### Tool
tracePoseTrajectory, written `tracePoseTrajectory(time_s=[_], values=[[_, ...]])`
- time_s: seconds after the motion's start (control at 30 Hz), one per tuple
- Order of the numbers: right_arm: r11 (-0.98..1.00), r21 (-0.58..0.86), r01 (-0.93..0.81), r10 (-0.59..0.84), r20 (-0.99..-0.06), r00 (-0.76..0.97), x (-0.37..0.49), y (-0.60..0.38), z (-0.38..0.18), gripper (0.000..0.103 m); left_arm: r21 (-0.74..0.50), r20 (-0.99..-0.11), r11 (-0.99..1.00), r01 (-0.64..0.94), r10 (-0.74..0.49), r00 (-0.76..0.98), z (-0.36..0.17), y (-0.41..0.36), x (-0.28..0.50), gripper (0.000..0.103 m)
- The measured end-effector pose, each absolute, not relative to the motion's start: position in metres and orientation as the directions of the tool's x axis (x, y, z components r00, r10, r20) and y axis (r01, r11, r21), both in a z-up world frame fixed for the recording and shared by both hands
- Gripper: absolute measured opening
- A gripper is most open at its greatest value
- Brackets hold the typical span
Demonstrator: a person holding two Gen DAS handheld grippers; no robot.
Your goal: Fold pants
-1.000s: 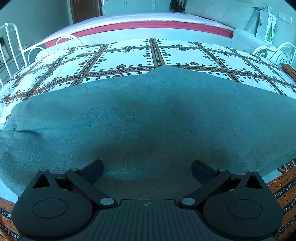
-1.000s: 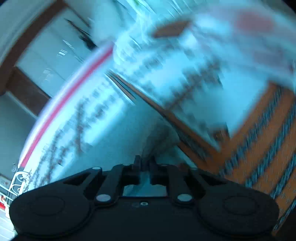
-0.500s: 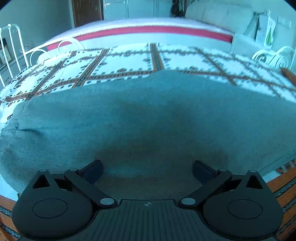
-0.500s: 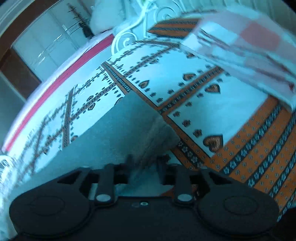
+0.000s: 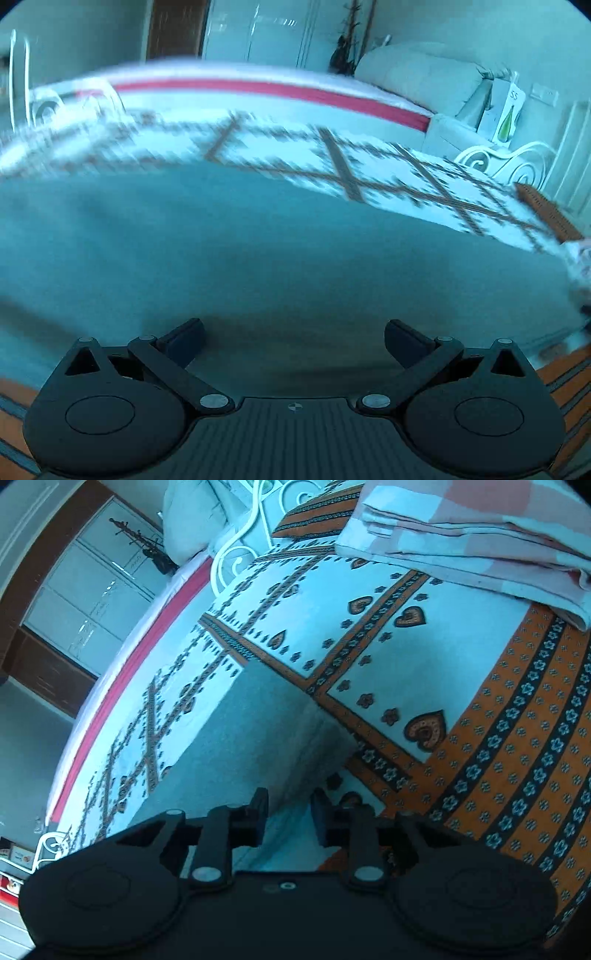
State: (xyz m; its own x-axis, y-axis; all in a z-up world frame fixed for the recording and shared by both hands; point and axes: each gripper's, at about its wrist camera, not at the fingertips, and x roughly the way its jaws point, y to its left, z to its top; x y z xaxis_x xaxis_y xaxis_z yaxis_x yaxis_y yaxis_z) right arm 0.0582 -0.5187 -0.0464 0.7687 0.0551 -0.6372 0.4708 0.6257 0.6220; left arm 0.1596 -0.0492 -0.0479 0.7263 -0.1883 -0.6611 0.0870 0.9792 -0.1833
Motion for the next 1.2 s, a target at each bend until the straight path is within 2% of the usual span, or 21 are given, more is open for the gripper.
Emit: tracePoseTrajectory(time_s=[0.07, 0.23, 0.3, 0.33, 0.4, 0.47, 0.53, 0.6, 0.67, 0.7, 0.73, 0.77, 0.8, 0.9, 0.97, 1.03, 1.1, 1.13, 1.2], values=[[0.643, 0.609, 0.464, 0.046, -0.636, 0.771, 0.057, -0.515, -0.042, 0.019, -0.121, -0.66, 0.991, 0.063, -0.128, 0.74, -0.051, -0.089, 0.159, 0.103], [0.64, 0.612, 0.465, 0.051, -0.638, 0.768, 0.054, -0.513, -0.043, 0.021, -0.101, -0.662, 0.992, 0.08, -0.127, 0.739, -0.048, -0.158, 0.153, 0.103], [0.611, 0.636, 0.471, 0.056, -0.628, 0.776, 0.052, -0.515, -0.048, 0.022, -0.033, -0.683, 0.995, 0.096, -0.093, 0.724, -0.054, -0.179, 0.152, 0.103], [0.589, 0.654, 0.475, 0.059, -0.621, 0.782, 0.051, -0.517, -0.051, 0.022, 0.015, -0.68, 0.995, 0.103, -0.065, 0.73, -0.055, -0.185, 0.151, 0.103], [0.563, 0.674, 0.478, 0.07, -0.615, 0.785, 0.052, -0.522, -0.057, 0.018, -0.002, -0.676, 0.994, 0.106, -0.079, 0.733, -0.051, -0.183, 0.151, 0.103], [0.565, 0.67, 0.482, 0.064, -0.617, 0.784, 0.054, -0.524, -0.056, 0.017, 0.004, -0.663, 0.995, 0.103, -0.075, 0.745, -0.043, -0.18, 0.149, 0.103], [0.559, 0.674, 0.483, 0.062, -0.615, 0.786, 0.054, -0.523, -0.056, 0.019, -0.001, -0.623, 0.992, 0.129, -0.101, 0.775, -0.035, -0.188, 0.143, 0.103], [0.57, 0.663, 0.485, 0.052, -0.619, 0.784, 0.055, -0.519, -0.054, 0.025, 0.028, -0.695, 0.989, 0.144, -0.085, 0.714, -0.048, -0.203, 0.152, 0.103], [0.588, 0.65, 0.482, 0.047, -0.622, 0.782, 0.058, -0.516, -0.052, 0.029, 0.038, -0.671, 0.992, 0.122, -0.065, 0.738, -0.057, -0.208, 0.151, 0.103], [0.595, 0.644, 0.481, 0.043, -0.622, 0.782, 0.059, -0.515, -0.051, 0.027, 0.044, -0.666, 0.992, 0.121, -0.061, 0.744, -0.057, -0.208, 0.15, 0.103], [0.611, 0.632, 0.478, 0.037, -0.626, 0.779, 0.061, -0.513, -0.05, 0.02, 0.036, -0.665, 0.992, 0.119, -0.065, 0.744, -0.057, -0.207, 0.149, 0.103], [0.633, 0.611, 0.476, 0.03, -0.633, 0.773, 0.063, -0.512, -0.048, 0.004, 0.032, -0.666, 0.992, 0.125, -0.072, 0.742, -0.057, -0.205, 0.149, 0.103], [0.651, 0.594, 0.472, 0.023, -0.637, 0.77, 0.065, -0.51, -0.047, 0.002, 0.025, -0.67, 0.991, 0.13, -0.079, 0.738, -0.056, -0.203, 0.15, 0.103], [0.708, 0.558, 0.434, -0.004, -0.61, 0.792, 0.067, -0.498, -0.035, 0.001, 0.039, -0.673, 0.988, 0.147, -0.083, 0.735, -0.057, -0.203, 0.152, 0.103], [0.751, 0.545, 0.373, -0.008, -0.557, 0.83, 0.068, -0.483, -0.017, 0.001, 0.039, -0.666, 0.987, 0.154, -0.089, 0.74, -0.058, -0.203, 0.152, 0.103], [0.802, 0.509, 0.312, -0.002, -0.521, 0.854, 0.072, -0.459, 0.007, 0.001, -0.027, -0.659, 0.985, 0.172, -0.147, 0.738, -0.052, -0.189, 0.154, 0.103], [0.853, 0.481, 0.202, 0.05, -0.46, 0.887, 0.078, -0.425, 0.035, 0.001, -0.053, -0.605, 0.989, 0.135, -0.139, 0.784, -0.033, -0.142, 0.153, 0.103], [0.883, 0.446, 0.147, 0.069, -0.433, 0.899, 0.082, -0.403, 0.049, 0.001, -0.027, -0.556, 0.994, 0.104, -0.102, 0.825, -0.023, -0.108, 0.154, 0.103], [0.93, 0.367, 0.02, 0.133, -0.388, 0.912, 0.09, -0.353, 0.068, 0.001, 0.02, -0.538, 0.997, 0.069, -0.047, 0.842, -0.008, -0.038, 0.162, 0.103]])
